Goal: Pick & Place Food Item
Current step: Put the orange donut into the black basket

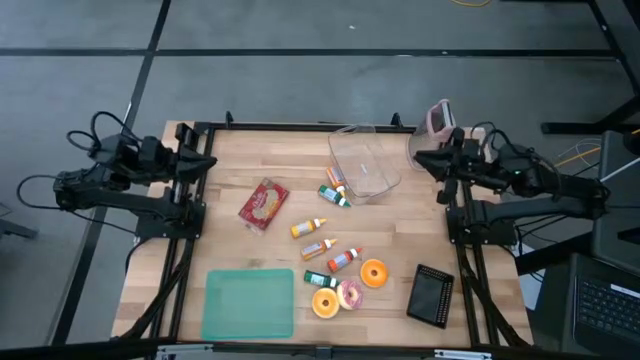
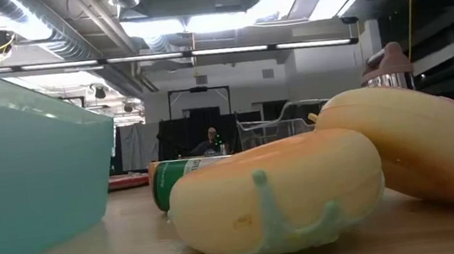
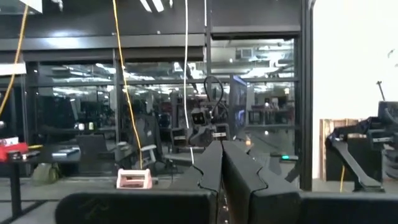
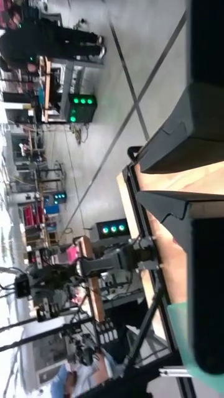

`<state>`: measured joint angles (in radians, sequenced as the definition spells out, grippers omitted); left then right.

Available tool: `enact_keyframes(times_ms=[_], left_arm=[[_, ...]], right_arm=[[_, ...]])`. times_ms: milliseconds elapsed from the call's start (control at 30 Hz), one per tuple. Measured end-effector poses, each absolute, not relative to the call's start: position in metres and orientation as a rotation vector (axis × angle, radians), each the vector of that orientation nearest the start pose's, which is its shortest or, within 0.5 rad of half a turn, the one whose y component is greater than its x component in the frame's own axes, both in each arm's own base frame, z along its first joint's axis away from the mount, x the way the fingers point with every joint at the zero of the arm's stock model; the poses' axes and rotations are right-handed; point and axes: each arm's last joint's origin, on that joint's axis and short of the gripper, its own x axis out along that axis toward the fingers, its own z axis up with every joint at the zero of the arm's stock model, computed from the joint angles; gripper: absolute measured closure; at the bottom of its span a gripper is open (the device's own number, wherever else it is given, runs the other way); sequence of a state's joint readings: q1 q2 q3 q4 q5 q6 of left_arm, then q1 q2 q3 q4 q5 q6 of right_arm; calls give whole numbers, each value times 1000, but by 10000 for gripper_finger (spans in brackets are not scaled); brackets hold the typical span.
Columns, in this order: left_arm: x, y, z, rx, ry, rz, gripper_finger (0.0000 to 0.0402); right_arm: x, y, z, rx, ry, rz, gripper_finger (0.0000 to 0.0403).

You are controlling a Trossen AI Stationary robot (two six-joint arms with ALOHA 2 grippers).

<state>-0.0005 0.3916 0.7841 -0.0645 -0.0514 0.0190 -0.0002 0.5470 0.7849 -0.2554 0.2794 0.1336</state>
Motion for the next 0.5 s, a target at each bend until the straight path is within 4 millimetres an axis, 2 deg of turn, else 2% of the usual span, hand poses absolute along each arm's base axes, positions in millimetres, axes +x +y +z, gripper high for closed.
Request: enact_keyframes(times_ms=[167, 500], left_arm=[[71, 1, 385, -73, -331, 40, 396], [71, 1, 385, 7, -333, 37, 396]], right_arm=[[126, -8, 352, 113, 34, -278, 345], [138, -8, 347, 56, 78, -273, 345]])
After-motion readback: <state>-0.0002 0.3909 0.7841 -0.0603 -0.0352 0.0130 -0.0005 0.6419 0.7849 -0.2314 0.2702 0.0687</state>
